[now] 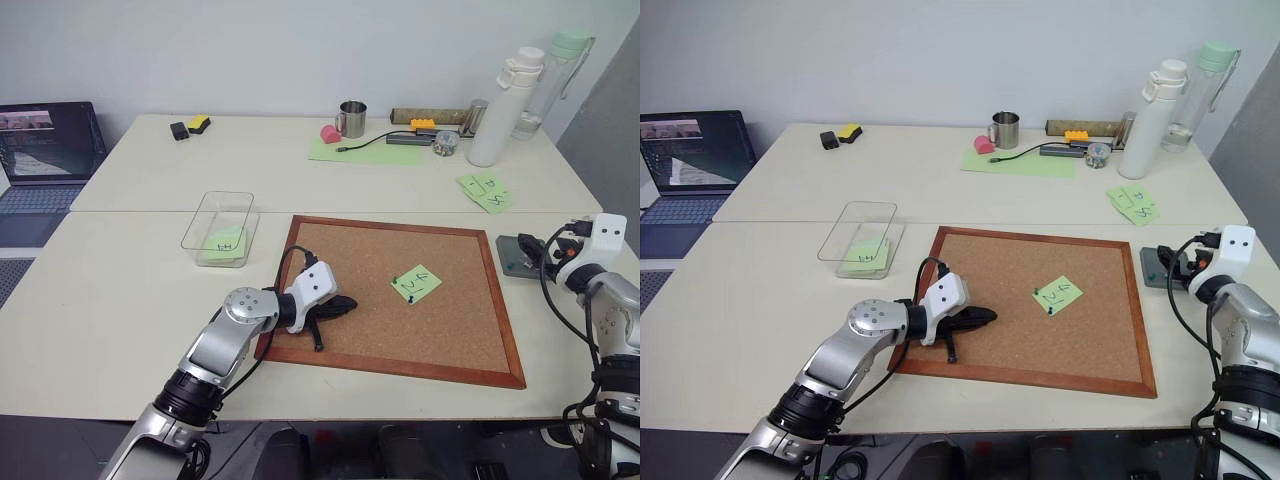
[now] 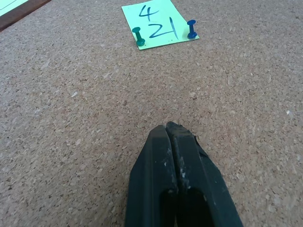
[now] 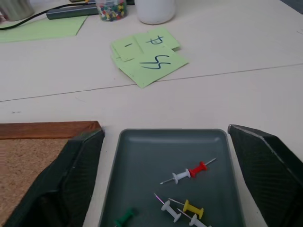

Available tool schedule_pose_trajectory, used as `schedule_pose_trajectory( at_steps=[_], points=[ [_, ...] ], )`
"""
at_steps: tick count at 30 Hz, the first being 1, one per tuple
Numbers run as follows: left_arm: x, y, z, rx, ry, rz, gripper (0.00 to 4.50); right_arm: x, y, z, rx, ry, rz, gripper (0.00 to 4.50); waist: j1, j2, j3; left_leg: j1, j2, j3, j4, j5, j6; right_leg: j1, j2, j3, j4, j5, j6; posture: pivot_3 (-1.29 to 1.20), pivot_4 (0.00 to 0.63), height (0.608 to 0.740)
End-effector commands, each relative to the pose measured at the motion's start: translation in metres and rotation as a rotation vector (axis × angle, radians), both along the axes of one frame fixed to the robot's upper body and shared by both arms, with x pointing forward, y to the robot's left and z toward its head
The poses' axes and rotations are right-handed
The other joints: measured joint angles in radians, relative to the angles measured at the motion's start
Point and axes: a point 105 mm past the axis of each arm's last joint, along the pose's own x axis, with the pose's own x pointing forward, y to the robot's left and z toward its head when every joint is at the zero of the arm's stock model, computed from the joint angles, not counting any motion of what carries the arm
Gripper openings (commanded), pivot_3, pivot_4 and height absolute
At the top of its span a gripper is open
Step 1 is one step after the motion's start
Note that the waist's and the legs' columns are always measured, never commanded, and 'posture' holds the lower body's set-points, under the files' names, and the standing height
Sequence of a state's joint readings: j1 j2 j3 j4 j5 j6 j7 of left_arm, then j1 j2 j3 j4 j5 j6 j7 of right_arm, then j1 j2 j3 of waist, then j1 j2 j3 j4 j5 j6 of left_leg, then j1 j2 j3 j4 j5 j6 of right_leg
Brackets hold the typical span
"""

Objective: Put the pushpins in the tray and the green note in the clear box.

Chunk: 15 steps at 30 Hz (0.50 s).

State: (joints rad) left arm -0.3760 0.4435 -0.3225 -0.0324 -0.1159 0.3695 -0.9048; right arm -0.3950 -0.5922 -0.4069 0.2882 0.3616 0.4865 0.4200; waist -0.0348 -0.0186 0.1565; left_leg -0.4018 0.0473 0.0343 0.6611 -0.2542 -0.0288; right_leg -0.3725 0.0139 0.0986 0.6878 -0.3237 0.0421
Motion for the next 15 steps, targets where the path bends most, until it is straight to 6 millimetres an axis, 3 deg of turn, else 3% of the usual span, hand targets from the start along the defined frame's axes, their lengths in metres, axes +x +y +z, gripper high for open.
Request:
schedule_pose_trajectory(
  at_steps=[1,4,9,15],
  points=[
    [0.0,0.009,-0.008,0.032,0.025,0.031,0.0,-0.014,0.036,0.021,-0.125,-0.075,0.218,4.4,0.001,0.0,0.0,0.0,0.0,0.0,0.0,0.0,0.0,0.0,0.0,0.0,0.0,0.0,0.0,0.0,0.15,0.74],
    [0.0,0.01,-0.009,0.034,0.024,0.03,0.0,-0.038,0.076,0.013,-0.218,-0.061,0.409,4.4,0.001,0.0,0.0,0.0,0.0,-0.001,-0.001,0.0,0.0,0.0,0.0,0.0,-0.001,0.0,0.0,0.0,0.15,0.74],
    [0.0,0.01,-0.009,0.033,0.022,0.029,0.0,-0.083,0.147,0.002,-0.165,-0.069,0.668,4.4,0.0,0.0,0.0,0.0,0.0,-0.001,0.0,0.0,0.0,0.0,0.0,-0.001,-0.001,0.0,0.0,0.0,0.15,0.74],
    [-0.001,0.005,-0.009,0.031,0.022,0.012,0.0,-0.08,0.183,-0.013,-0.121,-0.096,0.665,4.4,0.0,-0.001,0.0,0.0,0.0,-0.002,0.0,0.0,0.0,0.001,0.0,-0.002,-0.001,0.0,0.0,0.0,0.15,0.74]
  ],
)
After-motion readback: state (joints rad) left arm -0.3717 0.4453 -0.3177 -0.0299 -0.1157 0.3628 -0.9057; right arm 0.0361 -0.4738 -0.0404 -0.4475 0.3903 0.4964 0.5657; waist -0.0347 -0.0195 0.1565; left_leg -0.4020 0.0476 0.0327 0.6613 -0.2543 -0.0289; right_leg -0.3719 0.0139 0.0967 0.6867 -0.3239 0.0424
